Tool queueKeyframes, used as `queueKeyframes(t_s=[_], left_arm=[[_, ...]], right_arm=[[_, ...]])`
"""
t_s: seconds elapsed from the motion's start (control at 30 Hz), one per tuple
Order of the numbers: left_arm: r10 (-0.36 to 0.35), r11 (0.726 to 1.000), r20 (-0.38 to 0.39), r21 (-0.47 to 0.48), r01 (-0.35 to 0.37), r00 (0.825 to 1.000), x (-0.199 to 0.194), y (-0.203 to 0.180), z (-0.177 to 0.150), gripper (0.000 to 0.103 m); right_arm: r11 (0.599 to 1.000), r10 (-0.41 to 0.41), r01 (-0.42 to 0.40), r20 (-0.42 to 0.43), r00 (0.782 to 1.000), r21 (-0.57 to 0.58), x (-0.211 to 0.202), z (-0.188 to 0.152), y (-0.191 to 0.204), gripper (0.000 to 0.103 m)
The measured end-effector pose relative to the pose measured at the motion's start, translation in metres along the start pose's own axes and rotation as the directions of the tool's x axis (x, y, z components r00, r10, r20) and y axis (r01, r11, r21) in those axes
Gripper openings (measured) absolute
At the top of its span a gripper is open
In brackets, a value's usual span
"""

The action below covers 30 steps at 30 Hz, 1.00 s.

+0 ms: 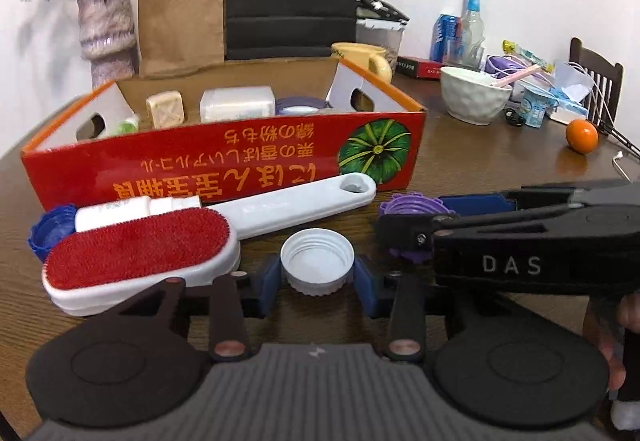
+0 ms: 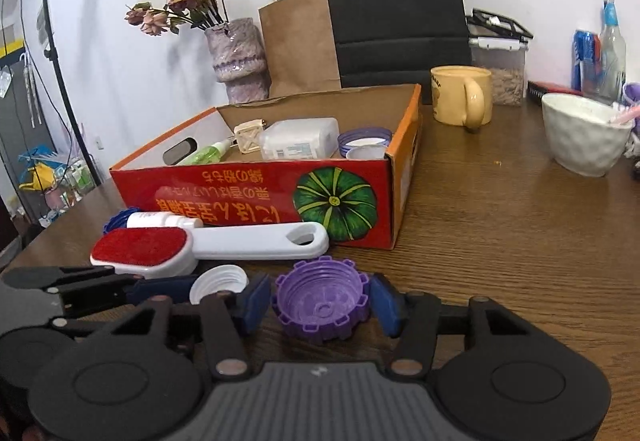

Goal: Organize rigid objects
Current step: 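Carry the white cap and purple cap with both tools over the box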

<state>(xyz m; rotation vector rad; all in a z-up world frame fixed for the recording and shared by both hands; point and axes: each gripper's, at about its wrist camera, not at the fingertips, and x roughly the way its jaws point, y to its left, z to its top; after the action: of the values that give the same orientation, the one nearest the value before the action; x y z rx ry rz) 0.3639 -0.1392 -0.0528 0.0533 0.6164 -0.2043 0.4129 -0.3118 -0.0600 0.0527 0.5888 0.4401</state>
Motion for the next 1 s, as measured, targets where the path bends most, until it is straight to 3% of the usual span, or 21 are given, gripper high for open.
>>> queueKeyframes(t_s=[0.17, 0.53, 0.8, 0.9, 1.0], left_arm=[[-0.015, 1.0, 0.071, 0.023, 0.013, 0.997, -0.046, 0.0, -0.012, 0.04], [0.118, 0.989, 0.182, -0.107, -0.099, 0.976, -0.16, 0.048, -0.041, 0.04], [0.077, 0.993, 0.256, -0.109, -0.051, 0.964, -0.187, 0.058, -0.031, 0.04], [0.018, 0.993, 0.269, -0.119, 0.014, 0.963, -0.179, 0.066, -0.01, 0.04], [-0.001, 0.994, 0.271, -0.106, 0.031, 0.963, -0.159, 0.073, 0.02, 0.04]], right_arm=[[0.999, -0.034, 0.035, 0.063, 0.997, -0.014, -0.041, -0.009, 0.015, 0.054], [0.999, -0.051, 0.053, 0.157, 0.986, -0.008, -0.138, -0.056, 0.073, 0.054], [0.999, -0.016, 0.023, 0.206, 0.978, -0.031, -0.162, -0.049, 0.092, 0.054], [0.999, -0.007, 0.017, 0.229, 0.973, -0.041, -0.158, -0.029, 0.088, 0.054], [0.998, -0.004, 0.019, 0.232, 0.973, -0.063, -0.143, 0.002, 0.079, 0.054]])
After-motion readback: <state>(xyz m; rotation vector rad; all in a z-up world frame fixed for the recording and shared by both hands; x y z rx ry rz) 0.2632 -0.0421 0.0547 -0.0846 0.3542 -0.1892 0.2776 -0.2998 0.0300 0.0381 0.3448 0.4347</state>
